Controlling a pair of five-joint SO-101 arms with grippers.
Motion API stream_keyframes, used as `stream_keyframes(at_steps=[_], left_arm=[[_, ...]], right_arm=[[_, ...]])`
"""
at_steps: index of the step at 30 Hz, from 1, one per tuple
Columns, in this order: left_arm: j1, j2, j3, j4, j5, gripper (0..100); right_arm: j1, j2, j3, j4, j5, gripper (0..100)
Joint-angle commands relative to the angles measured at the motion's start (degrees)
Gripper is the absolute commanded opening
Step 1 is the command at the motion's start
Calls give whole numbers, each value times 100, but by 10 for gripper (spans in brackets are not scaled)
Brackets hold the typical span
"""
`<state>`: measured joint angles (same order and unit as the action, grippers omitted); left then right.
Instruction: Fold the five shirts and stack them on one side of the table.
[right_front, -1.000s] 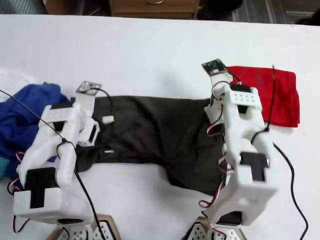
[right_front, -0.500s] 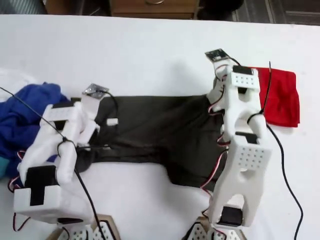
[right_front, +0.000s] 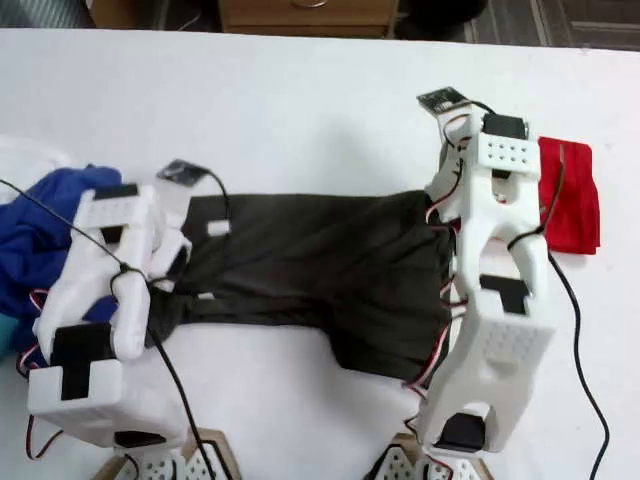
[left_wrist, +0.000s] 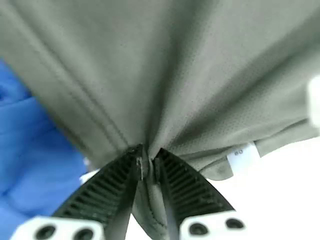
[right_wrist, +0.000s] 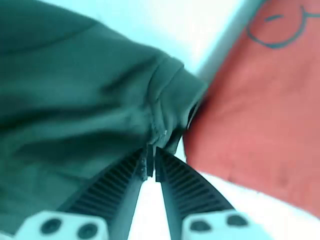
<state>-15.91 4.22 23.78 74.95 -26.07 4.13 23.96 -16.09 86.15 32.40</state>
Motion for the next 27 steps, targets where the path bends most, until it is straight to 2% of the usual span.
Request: stream_keyframes(at_steps=[1, 7, 12, 19, 23, 27], left_arm=[[-105, -97, -927, 527, 9, 38], [88, -26, -1622, 624, 18, 38], [642, -26, -1516, 677, 18, 39], [721, -35, -1191, 308, 18, 39], [695, 9, -1138, -501, 211, 40], [563, 659, -1402, -1002, 246, 40]], right_arm=[[-286, -1666, 1398, -365, 62, 19], [-804, -3890, 4615, -1534, 70, 19], [-998, -4734, 6541, -2281, 88, 19], [-1200, -4637, 7218, -2703, 88, 19], [-1429, -4444, 7358, -2712, 88, 19], [-1262, -4268, 7437, -2712, 88, 19]])
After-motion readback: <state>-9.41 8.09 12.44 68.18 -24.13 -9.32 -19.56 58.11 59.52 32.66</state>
